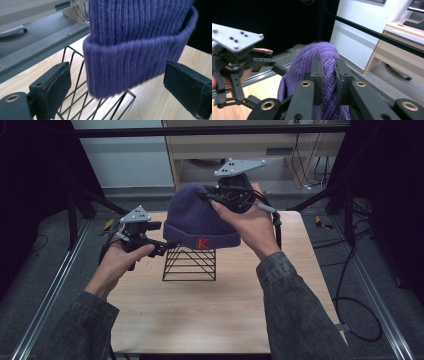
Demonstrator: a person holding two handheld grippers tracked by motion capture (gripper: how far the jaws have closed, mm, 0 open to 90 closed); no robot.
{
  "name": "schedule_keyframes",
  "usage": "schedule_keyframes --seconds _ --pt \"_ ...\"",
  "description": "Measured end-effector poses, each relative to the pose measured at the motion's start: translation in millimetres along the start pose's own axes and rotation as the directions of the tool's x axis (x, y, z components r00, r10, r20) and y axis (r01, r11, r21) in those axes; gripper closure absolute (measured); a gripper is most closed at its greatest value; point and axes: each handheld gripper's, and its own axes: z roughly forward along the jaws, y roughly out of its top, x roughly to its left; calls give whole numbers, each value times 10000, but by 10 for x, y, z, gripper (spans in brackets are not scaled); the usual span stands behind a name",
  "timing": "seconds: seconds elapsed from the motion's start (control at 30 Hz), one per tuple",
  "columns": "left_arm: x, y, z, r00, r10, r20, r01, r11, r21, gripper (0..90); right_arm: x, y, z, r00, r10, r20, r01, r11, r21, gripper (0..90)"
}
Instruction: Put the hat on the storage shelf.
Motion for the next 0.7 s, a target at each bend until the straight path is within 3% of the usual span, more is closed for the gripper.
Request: schedule_keyframes --seconds 0.2,0.33,0.37,0.4,0.43,0.53,0.7 --pt "17 -17 27 9998 55 192 -60 9997 243 101 53 3 60 9998 -57 -167 57 10000 -9 791" --pt "-3 -13 17 9995 259 153 -263 9992 316 274 84 -1 103 9995 -147 -268 149 9998 90 791" --pt "-2 -11 12 9996 289 56 -291 9991 322 350 88 -4 112 9994 -194 -270 197 9998 104 791" --pt "2 -11 9 9996 286 27 -287 9990 346 500 92 -9 117 9995 -144 -267 147 9998 104 791" --pt "6 -11 7 9996 296 44 -298 9989 350 500 92 -9 117 9995 -144 -267 147 9998 104 791" --pt "11 -13 3 9994 342 85 -345 9989 315 644 82 -16 119 9996 -159 -233 162 9998 116 791" --pt "-2 11 -28 9988 305 -371 -301 9995 107 702 45 -27 124 9999 -90 -74 91 9999 147 791"
